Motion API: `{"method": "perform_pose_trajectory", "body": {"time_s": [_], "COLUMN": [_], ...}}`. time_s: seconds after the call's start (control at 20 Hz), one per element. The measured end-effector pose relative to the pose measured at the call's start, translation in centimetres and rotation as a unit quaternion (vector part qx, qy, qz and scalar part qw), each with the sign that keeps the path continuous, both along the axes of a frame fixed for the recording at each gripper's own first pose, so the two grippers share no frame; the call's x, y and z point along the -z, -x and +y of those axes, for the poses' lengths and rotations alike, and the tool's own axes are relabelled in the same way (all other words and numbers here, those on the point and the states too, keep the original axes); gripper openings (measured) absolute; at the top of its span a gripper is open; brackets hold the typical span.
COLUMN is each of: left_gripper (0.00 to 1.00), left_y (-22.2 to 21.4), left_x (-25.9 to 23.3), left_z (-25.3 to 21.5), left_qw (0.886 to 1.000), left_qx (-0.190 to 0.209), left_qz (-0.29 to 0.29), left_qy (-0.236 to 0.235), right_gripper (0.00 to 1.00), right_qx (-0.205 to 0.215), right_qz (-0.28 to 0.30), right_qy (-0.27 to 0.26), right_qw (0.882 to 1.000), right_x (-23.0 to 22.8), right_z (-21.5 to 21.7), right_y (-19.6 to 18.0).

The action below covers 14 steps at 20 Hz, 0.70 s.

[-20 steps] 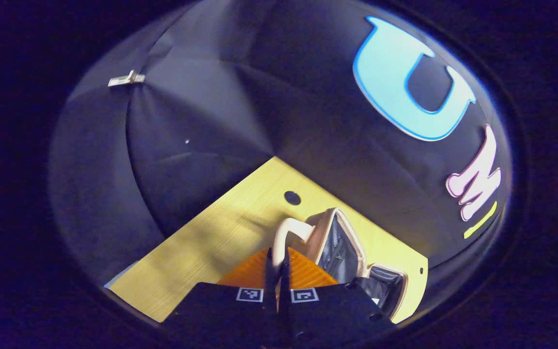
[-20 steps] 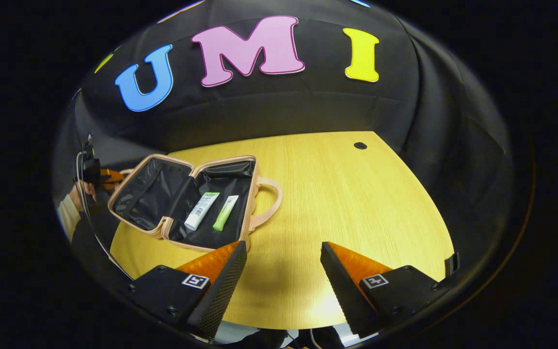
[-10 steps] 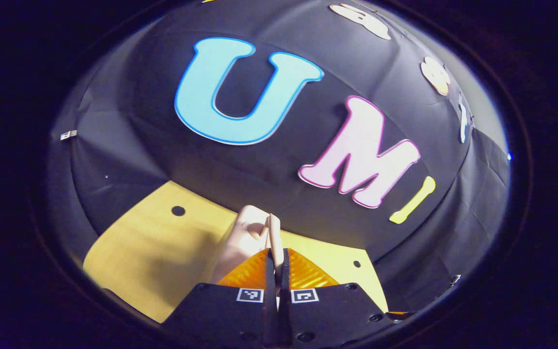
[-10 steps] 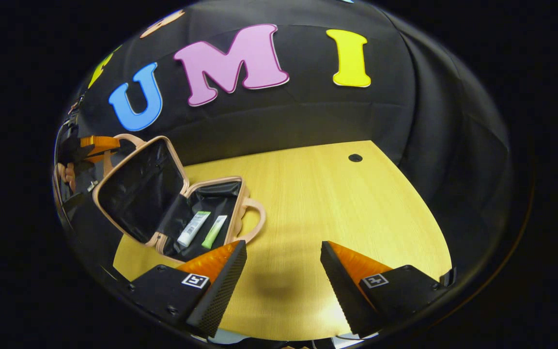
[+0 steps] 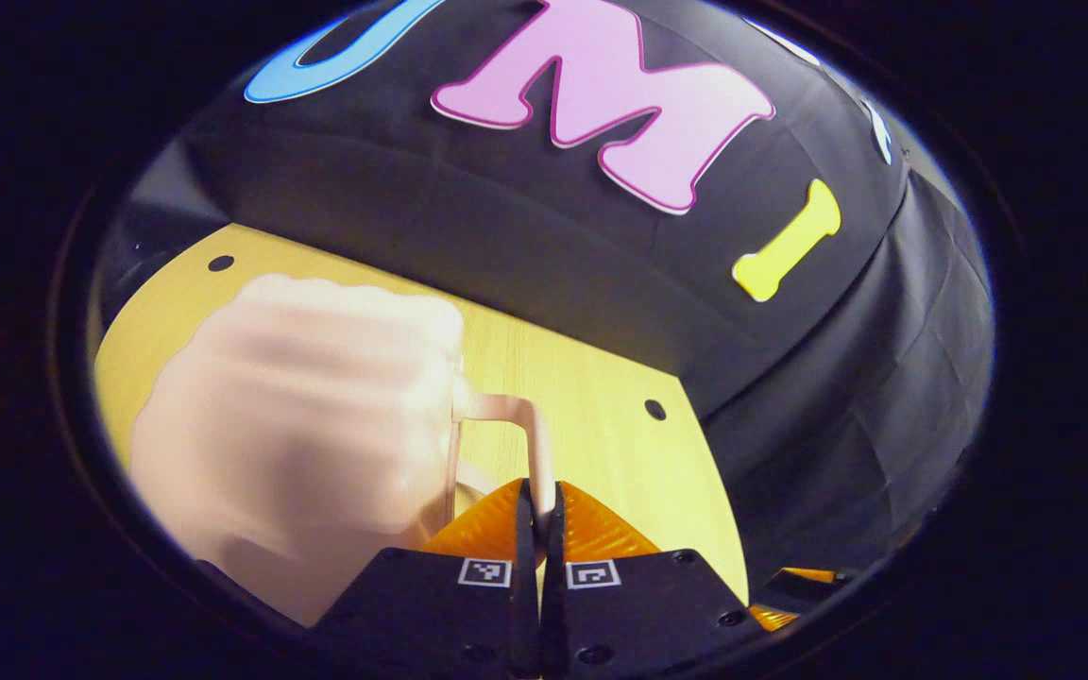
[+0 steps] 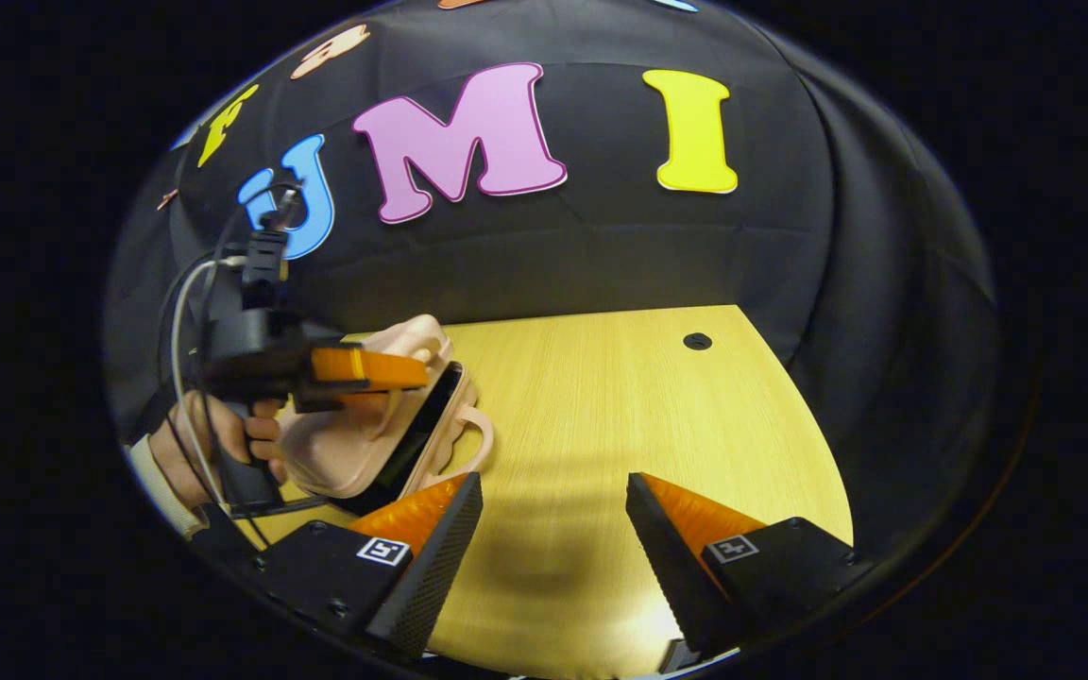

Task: First open the suitcase, pack the skin care products into it, and then close the suitcase.

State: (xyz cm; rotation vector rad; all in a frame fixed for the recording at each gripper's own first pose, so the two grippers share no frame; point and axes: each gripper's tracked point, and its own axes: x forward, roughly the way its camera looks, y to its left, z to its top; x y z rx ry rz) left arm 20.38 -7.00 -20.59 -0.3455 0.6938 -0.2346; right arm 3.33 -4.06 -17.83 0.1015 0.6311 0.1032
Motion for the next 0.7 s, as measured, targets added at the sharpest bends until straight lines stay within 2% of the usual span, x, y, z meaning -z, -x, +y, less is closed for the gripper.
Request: {"method": "perform_pose_trajectory", "body": {"time_s": [0.05,0.15,0.2,0.25,0.3,0.4,0.55,0.7], "left_gripper": [0.07,0.14,0.25,0.28,0.48,0.99,0.96,0.96], "left_y": [0.4,0.8,0.8,0.8,1.0,1.5,5.5,9.6], "left_x": [0.4,-0.1,-1.1,-2.3,-4.0,-7.2,-13.6,-19.2], "left_z": [-0.2,-0.5,-0.6,-0.9,-0.4,0.9,4.7,8.5], "left_qw": [1.0,1.0,1.0,1.0,0.999,0.994,0.982,0.969], "left_qx": [0.007,0.016,0.013,0.004,-0.009,-0.022,-0.042,-0.07], "left_qz": [0.009,0.012,0.0,-0.018,-0.042,-0.104,-0.181,-0.233], "left_qy": [-0.014,-0.013,0.002,0.01,0.01,0.004,-0.028,-0.046], "right_gripper": [0.97,0.97,0.97,0.97,0.98,0.97,0.98,0.97], "right_qx": [-0.005,-0.003,0.003,0.008,0.009,-0.001,-0.004,0.007], "right_qz": [0.0,0.004,0.002,-0.003,-0.007,-0.014,-0.035,-0.061], "right_qy": [0.005,-0.006,-0.01,-0.008,0.0,0.011,0.012,-0.004], "right_qw": [1.0,1.0,1.0,1.0,1.0,1.0,0.999,0.998], "right_x": [0.1,0.2,-0.1,-0.3,-0.5,-1.0,-2.8,-5.3], "right_z": [-0.2,-0.3,-0.3,-0.5,-0.5,0.2,1.9,3.6], "right_y": [0.3,0.7,0.7,0.8,0.8,1.0,1.7,1.7]}}
